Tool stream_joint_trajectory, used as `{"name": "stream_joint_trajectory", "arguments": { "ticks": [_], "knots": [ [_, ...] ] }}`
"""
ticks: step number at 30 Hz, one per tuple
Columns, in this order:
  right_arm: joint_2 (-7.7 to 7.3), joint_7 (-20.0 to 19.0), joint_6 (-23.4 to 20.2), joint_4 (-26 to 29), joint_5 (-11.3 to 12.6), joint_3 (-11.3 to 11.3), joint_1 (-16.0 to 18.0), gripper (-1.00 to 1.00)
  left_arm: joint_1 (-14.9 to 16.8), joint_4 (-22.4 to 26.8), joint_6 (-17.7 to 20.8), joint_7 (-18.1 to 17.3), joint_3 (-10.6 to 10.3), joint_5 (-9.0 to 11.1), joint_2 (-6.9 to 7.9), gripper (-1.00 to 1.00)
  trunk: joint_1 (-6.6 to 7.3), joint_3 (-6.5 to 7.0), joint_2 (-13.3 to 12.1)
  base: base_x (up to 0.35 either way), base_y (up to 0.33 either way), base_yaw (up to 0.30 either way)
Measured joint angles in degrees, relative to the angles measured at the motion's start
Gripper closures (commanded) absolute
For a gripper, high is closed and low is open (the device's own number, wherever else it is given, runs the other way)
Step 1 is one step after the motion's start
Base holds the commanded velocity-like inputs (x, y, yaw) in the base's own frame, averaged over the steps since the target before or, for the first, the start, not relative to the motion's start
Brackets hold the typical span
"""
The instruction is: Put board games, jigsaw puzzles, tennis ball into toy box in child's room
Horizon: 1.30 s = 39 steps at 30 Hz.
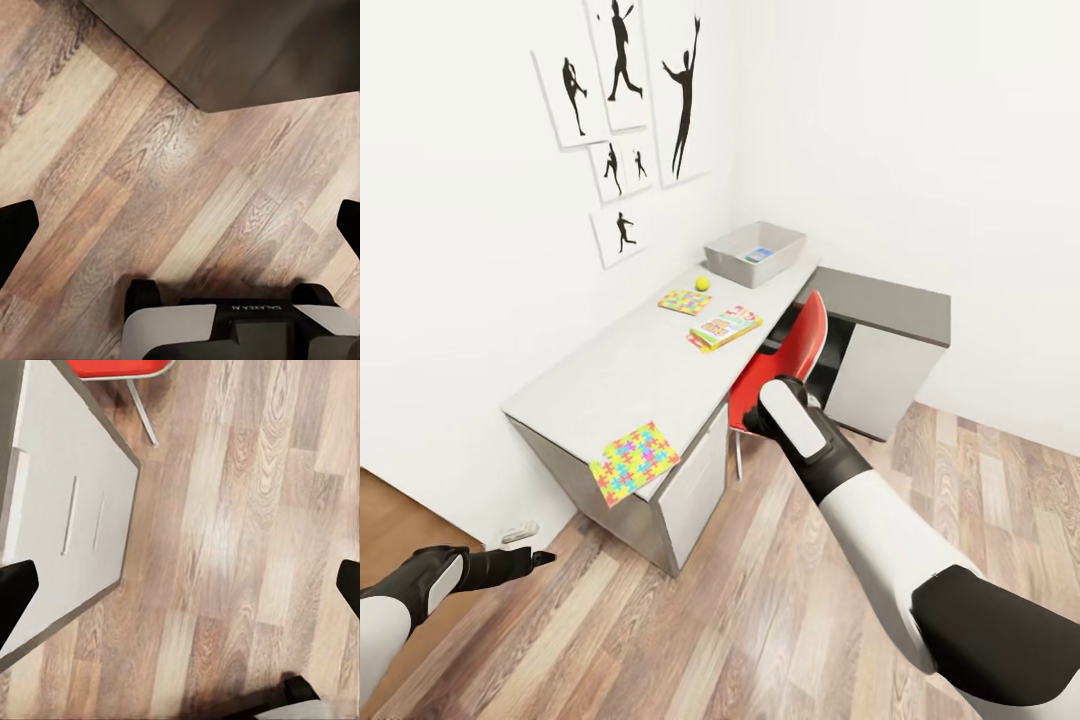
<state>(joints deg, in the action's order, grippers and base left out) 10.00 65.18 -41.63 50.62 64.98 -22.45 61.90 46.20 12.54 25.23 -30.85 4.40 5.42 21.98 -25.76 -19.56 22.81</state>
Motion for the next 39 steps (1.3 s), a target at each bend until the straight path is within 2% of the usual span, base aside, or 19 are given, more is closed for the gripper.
{"name": "stream_joint_trajectory", "arguments": {
  "ticks": [8, 13, 28, 32, 36, 39],
  "knots": [
    [0.00, -0.53, -0.55, -6.36, 0.01, -0.06, -0.10, -1.00, 0.00, 0.00, -0.01, -0.16, 0.01, 0.01, 0.00, -1.00, 0.01, 0.24, 0.00, -0.022, 0.015, 0.011],
    [0.00, -0.66, -0.53, -7.68, 0.02, -0.06, -1.37, -1.00, 0.00, 0.00, 0.10, -0.12, 0.01, 0.02, 0.00, -1.00, 0.01, 0.25, 0.00, -0.002, 0.001, 0.001],
    [0.00, -0.84, 0.04, -8.37, -0.52, -0.22, -10.88, -1.00, 0.00, 0.00, 0.10, -0.11, 0.01, 0.03, 0.00, -1.00, 0.01, 1.03, 0.01, 0.000, 0.000, 0.000],
    [0.00, -0.78, 0.36, -8.36, -0.73, -2.54, -12.77, -1.00, 0.00, 0.00, 0.16, 0.04, 0.01, 0.02, 0.00, -1.00, 0.01, 1.40, 0.01, 0.000, 0.000, 0.022],
    [0.00, -0.79, 3.35, -8.54, -0.73, -5.16, -13.38, -1.00, 0.00, 0.00, 0.23, 0.24, 0.01, 0.08, 0.00, -1.00, 0.01, 1.78, 0.01, 0.000, 0.000, 0.051],
    [0.00, -0.84, 5.39, -8.90, -0.72, -5.76, -13.89, -1.00, 0.00, 0.00, 0.19, 0.30, 0.01, 0.12, 0.00, -1.00, 0.01, 2.06, 0.00, 0.000, 0.000, 0.059]
  ]
}}
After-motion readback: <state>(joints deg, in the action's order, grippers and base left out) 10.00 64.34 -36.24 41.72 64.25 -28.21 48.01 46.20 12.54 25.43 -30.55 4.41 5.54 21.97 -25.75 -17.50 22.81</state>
